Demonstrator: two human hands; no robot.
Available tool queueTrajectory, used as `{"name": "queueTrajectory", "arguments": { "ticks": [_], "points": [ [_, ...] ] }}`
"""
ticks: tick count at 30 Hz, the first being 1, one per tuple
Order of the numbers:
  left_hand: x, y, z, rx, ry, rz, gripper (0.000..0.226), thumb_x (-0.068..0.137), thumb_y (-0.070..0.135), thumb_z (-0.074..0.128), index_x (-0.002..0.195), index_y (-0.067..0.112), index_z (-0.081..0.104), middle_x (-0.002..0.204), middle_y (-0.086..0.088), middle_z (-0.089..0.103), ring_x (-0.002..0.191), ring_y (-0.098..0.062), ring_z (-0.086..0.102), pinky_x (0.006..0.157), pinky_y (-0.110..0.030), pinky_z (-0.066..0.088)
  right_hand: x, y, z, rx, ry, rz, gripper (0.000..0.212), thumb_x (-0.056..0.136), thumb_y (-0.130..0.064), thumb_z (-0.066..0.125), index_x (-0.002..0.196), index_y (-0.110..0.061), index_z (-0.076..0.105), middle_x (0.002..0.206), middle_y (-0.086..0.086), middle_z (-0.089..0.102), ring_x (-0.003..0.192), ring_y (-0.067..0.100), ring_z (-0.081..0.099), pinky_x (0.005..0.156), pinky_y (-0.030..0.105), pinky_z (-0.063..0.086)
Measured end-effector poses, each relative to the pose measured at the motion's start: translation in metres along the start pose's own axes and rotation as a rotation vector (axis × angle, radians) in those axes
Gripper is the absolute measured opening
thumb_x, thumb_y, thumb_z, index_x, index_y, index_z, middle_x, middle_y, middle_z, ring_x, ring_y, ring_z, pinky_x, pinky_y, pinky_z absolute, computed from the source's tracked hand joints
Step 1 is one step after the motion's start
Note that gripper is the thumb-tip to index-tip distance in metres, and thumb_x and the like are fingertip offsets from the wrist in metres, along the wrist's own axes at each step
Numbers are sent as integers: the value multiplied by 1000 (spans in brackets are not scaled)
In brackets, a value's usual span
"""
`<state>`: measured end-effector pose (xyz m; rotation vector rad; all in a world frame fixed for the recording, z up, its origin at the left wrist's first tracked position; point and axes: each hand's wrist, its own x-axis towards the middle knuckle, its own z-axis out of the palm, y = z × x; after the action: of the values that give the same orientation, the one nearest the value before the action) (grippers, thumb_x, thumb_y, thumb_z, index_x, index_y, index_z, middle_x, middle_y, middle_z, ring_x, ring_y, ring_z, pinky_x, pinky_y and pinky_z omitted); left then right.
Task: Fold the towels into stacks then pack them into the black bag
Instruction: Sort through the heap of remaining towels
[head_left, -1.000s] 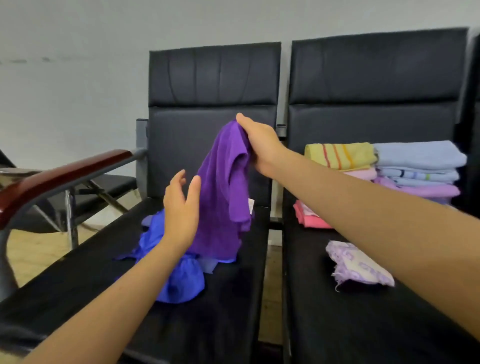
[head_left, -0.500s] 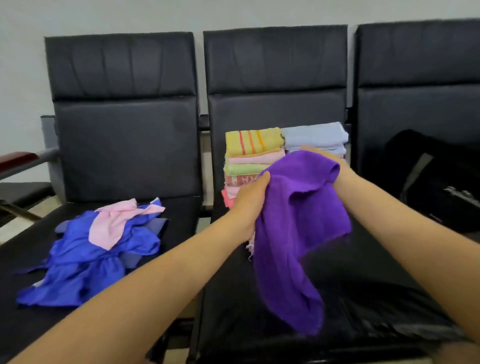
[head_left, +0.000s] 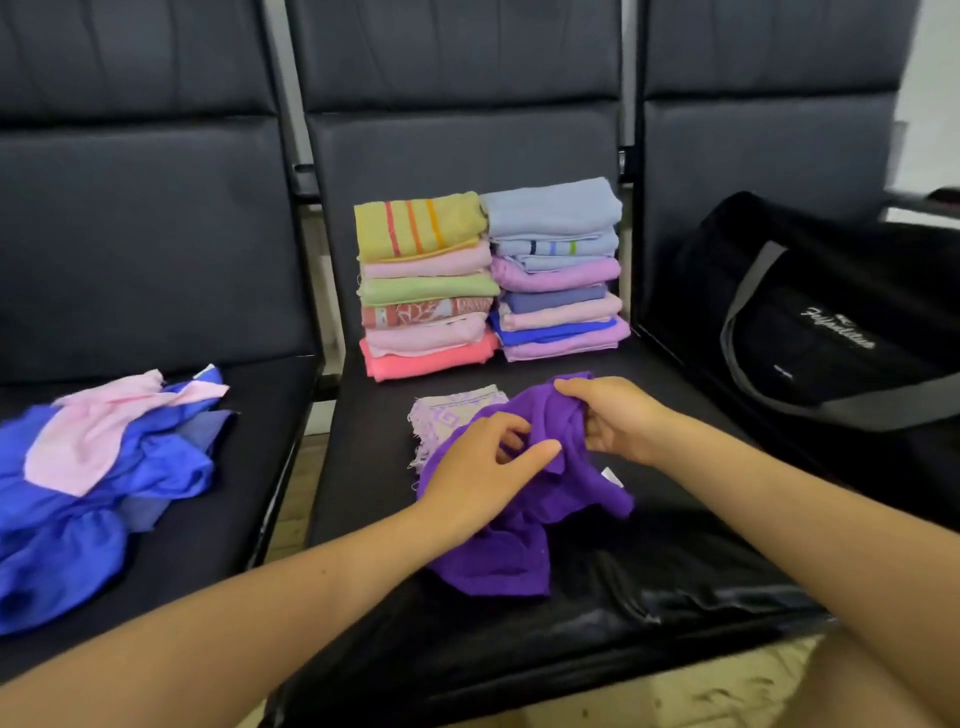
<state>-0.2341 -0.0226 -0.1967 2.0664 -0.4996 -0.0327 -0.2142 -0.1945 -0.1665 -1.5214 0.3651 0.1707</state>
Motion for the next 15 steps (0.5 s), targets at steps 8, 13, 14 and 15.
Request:
{"name": "queueTrajectory", "arguments": {
  "ticks": [8, 13, 14, 15],
  "points": [
    [28, 6, 0, -403, 122, -230, 17, 95, 24, 56, 79, 16, 60, 79, -3, 60, 77, -20, 57, 92, -46, 52, 0, -9, 7, 164, -224, -115, 24, 91, -12, 61, 113, -4, 64, 97, 10, 71, 84, 19, 66, 82, 31, 55],
    [39, 14, -36, -563, 317, -185, 21, 95, 15, 48, 77, 16, 58, 77, -3, 58, 75, -17, 52, 75, -33, 44, 1, -6, 0, -58, -352, -145, 12, 88, -9, 64, 99, -8, 67, 92, 4, 69, 81, 13, 64, 75, 21, 54],
    [41, 13, -45, -580, 356, -188, 24, 96, 11, 44, 76, 15, 57, 75, -2, 57, 73, -15, 51, 73, -32, 43, 0, -6, -1, -124, -342, -157, 6, 89, -12, 64, 93, -9, 66, 89, 6, 67, 80, 14, 61, 75, 23, 51],
    [43, 11, -55, -575, 393, -188, 26, 95, 8, 41, 76, 13, 57, 75, -2, 57, 73, -16, 52, 72, -32, 43, 0, -6, -4, -191, -326, -184, 6, 89, -16, 64, 88, -10, 64, 85, 8, 62, 79, 17, 57, 76, 26, 47]
  ]
}}
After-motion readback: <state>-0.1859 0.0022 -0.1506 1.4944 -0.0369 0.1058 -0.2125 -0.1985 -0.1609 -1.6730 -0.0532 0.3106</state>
